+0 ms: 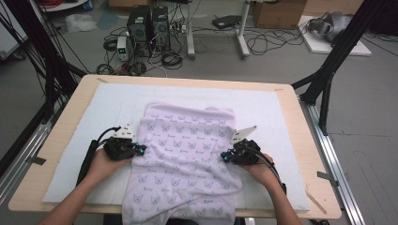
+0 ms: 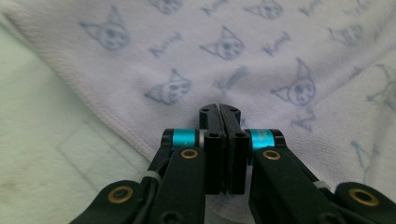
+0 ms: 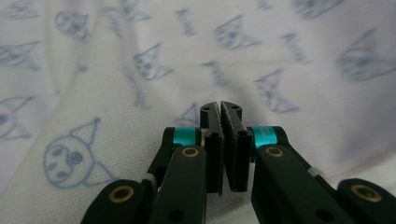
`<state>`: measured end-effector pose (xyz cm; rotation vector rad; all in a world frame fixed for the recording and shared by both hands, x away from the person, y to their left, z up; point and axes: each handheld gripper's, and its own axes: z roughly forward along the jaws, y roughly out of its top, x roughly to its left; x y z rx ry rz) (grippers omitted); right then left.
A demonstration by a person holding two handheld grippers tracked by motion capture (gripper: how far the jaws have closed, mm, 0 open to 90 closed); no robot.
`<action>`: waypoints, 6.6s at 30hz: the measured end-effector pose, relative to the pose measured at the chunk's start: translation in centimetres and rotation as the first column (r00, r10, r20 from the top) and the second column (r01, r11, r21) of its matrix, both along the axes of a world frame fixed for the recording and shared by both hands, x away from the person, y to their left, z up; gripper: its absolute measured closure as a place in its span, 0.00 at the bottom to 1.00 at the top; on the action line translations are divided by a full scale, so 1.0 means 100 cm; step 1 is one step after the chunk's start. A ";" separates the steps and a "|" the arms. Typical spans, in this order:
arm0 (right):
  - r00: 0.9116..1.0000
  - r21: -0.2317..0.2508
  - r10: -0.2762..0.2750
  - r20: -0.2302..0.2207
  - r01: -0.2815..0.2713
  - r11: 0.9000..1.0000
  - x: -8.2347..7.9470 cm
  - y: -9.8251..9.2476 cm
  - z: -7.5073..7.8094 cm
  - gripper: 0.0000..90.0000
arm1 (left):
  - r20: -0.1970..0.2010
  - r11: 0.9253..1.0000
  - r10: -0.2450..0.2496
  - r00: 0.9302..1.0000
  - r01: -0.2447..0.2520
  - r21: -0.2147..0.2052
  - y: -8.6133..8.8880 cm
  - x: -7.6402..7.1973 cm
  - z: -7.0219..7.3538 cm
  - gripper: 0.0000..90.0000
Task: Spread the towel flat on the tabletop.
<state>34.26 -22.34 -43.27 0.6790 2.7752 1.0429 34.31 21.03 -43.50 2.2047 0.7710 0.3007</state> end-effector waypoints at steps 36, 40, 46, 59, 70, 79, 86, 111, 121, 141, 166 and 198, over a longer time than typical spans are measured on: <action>0.999 -0.045 0.037 0.032 -0.036 0.998 0.025 0.029 0.007 0.98 | 0.052 0.996 0.082 0.995 -0.083 0.015 0.000 0.004 0.000 0.98; 0.994 -0.003 -0.050 0.092 0.051 0.999 0.040 0.032 0.014 0.97 | 0.079 0.989 0.147 0.986 -0.147 -0.007 0.002 0.014 0.005 0.97; 0.986 0.033 -0.131 0.101 0.128 0.991 0.050 0.023 0.013 0.77 | 0.074 0.985 0.170 0.983 -0.166 -0.056 0.008 0.015 0.012 0.78; 0.986 0.096 0.061 0.155 -0.076 0.992 -0.040 0.010 0.031 0.66 | 0.106 0.996 0.012 0.994 -0.003 -0.086 0.007 -0.055 0.015 0.57; 0.989 0.037 0.097 0.112 -0.101 0.994 -0.065 0.007 -0.010 0.64 | 0.069 0.996 -0.078 0.995 0.081 -0.041 0.006 -0.084 -0.004 0.53; 0.990 0.091 0.136 0.028 -0.138 0.986 -0.068 0.008 -0.010 0.98 | 0.025 0.992 -0.128 0.991 0.129 -0.015 0.003 -0.088 -0.008 0.96; 0.980 0.090 0.195 0.028 -0.197 0.976 -0.103 0.005 -0.002 0.98 | 0.025 0.989 -0.140 0.990 0.141 -0.037 0.012 -0.117 0.002 0.96; 0.986 0.092 0.164 0.011 -0.164 0.982 -0.082 0.013 -0.008 0.98 | -0.007 0.978 -0.203 0.979 0.202 -0.044 -0.001 -0.123 -0.004 0.97; 0.986 0.089 0.141 0.087 -0.149 0.985 -0.088 0.011 0.011 0.63 | 0.059 0.983 -0.166 0.984 0.170 -0.073 -0.002 -0.112 0.005 0.63; 0.980 0.119 0.181 0.081 -0.189 0.975 -0.092 0.009 0.010 0.72 | 0.042 0.974 -0.215 0.976 0.217 -0.061 0.011 -0.125 0.005 0.66; 0.990 0.116 0.135 0.040 -0.139 0.984 -0.065 0.005 0.006 0.67 | 0.029 0.979 -0.191 0.981 0.193 -0.070 0.001 -0.095 0.000 0.67; 0.976 0.074 -0.021 0.218 0.005 0.997 -0.042 0.002 0.030 0.72 | 0.150 0.998 0.012 0.989 -0.002 -0.063 0.007 -0.060 0.017 0.68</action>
